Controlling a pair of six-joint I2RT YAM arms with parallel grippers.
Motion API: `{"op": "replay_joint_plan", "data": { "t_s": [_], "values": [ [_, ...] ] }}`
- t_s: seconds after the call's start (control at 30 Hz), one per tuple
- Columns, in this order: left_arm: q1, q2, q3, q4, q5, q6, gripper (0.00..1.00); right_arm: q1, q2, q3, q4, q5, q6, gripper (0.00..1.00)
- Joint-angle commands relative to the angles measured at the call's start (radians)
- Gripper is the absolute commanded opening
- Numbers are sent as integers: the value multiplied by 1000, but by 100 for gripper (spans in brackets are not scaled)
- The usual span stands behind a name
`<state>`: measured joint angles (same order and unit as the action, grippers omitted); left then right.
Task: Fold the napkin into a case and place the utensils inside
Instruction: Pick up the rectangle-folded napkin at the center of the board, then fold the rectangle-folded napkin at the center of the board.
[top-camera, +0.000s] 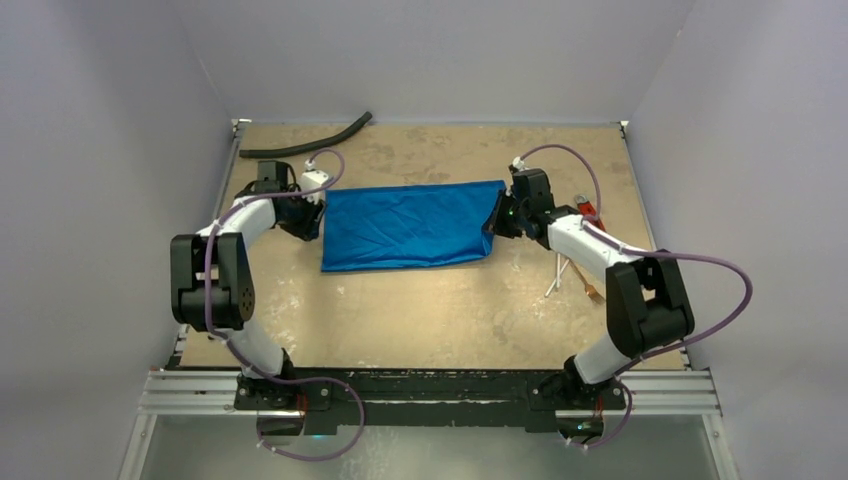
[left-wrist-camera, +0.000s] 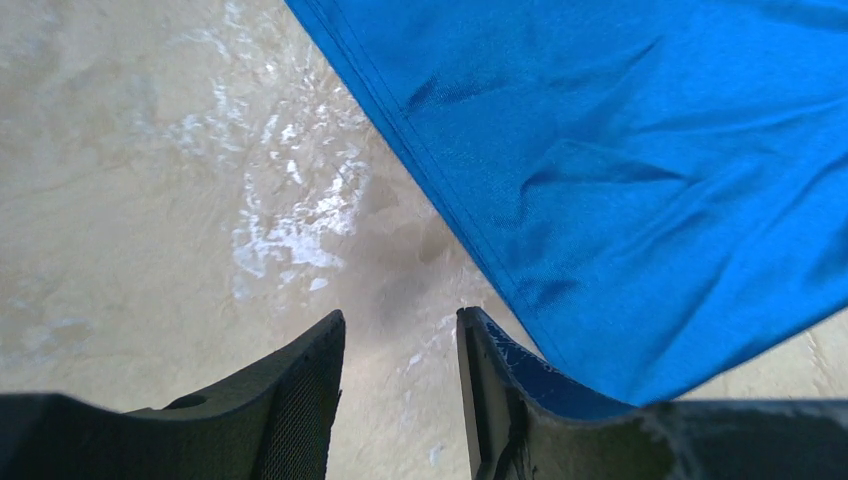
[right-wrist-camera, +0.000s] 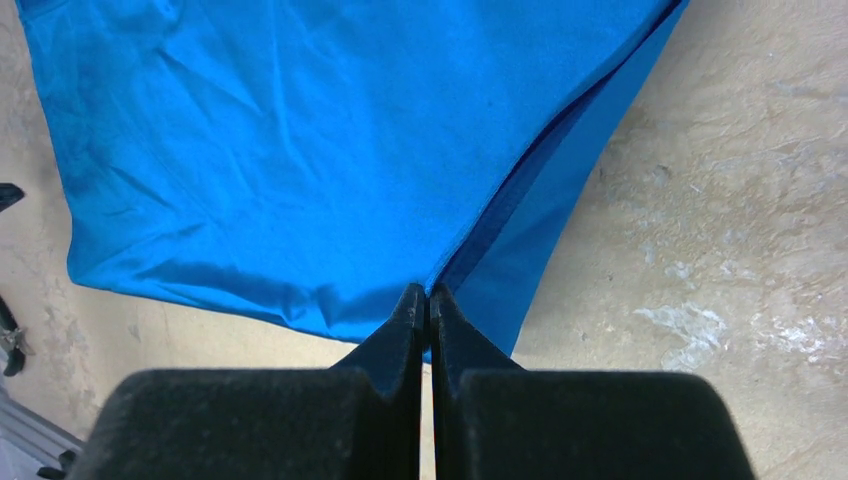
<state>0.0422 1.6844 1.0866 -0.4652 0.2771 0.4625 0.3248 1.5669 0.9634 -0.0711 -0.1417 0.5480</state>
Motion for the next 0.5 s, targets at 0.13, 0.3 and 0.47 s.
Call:
{"op": "replay_joint_plan", "data": {
  "t_s": [0.13, 0.3, 0.47],
  "values": [
    [8, 136, -40, 137, 33, -60, 43, 105, 95, 153, -46, 23, -14, 0],
    [8, 164, -58, 176, 34, -67, 43, 195, 184, 269, -56, 9, -4, 0],
    [8, 161, -85, 193, 37, -59, 42, 262, 268, 389, -45, -38, 11, 0]
  ]
}}
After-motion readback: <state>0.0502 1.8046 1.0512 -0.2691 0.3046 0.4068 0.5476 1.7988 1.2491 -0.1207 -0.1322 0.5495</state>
